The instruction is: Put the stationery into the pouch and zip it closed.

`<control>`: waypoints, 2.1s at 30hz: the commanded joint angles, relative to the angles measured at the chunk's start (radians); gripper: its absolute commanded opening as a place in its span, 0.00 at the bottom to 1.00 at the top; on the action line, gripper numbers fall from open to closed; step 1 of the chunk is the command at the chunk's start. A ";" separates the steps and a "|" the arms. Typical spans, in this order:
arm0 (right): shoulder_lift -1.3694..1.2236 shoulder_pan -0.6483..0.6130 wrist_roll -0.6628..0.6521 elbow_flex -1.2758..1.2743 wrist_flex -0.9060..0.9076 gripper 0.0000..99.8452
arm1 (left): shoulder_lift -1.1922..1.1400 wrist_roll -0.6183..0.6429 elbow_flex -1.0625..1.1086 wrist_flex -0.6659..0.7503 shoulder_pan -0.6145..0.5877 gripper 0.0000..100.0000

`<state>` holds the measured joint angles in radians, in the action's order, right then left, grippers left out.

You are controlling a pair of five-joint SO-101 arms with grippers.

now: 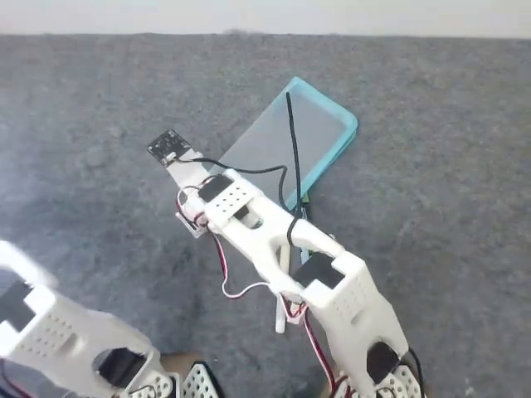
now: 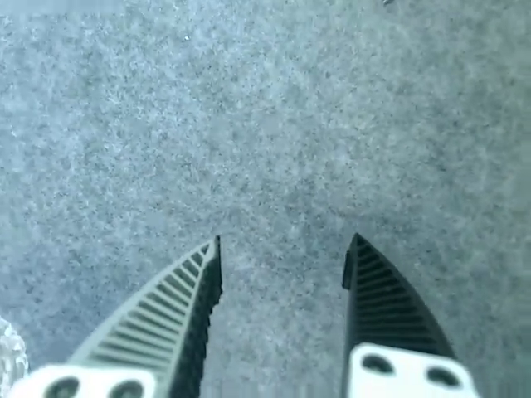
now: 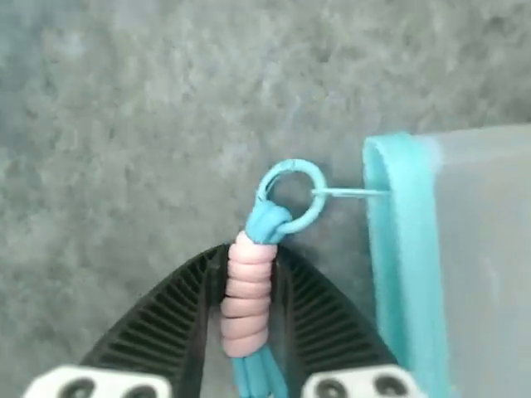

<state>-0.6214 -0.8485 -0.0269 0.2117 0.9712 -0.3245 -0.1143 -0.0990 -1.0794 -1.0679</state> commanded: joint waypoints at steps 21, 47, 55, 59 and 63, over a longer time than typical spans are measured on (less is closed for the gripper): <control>0.975 0.150 -0.494 -0.038 0.705 0.01 | 0.902 -0.439 0.387 -0.470 0.497 0.23; 1.575 0.216 -0.327 -0.925 0.203 0.01 | 1.893 0.058 1.291 -0.091 1.099 0.35; 1.600 0.174 -0.327 -0.928 0.219 0.01 | 1.900 0.014 1.394 -0.005 1.203 0.36; 1.600 0.104 -0.334 -0.930 0.237 0.01 | 1.896 0.014 1.395 0.000 1.206 0.36; 1.600 0.093 -0.334 -0.933 0.237 0.01 | 1.900 0.014 1.394 0.003 1.206 0.36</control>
<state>0.9498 -0.7380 -0.3659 -0.7242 1.2045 1.5612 -0.0821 1.3080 -1.1101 0.1320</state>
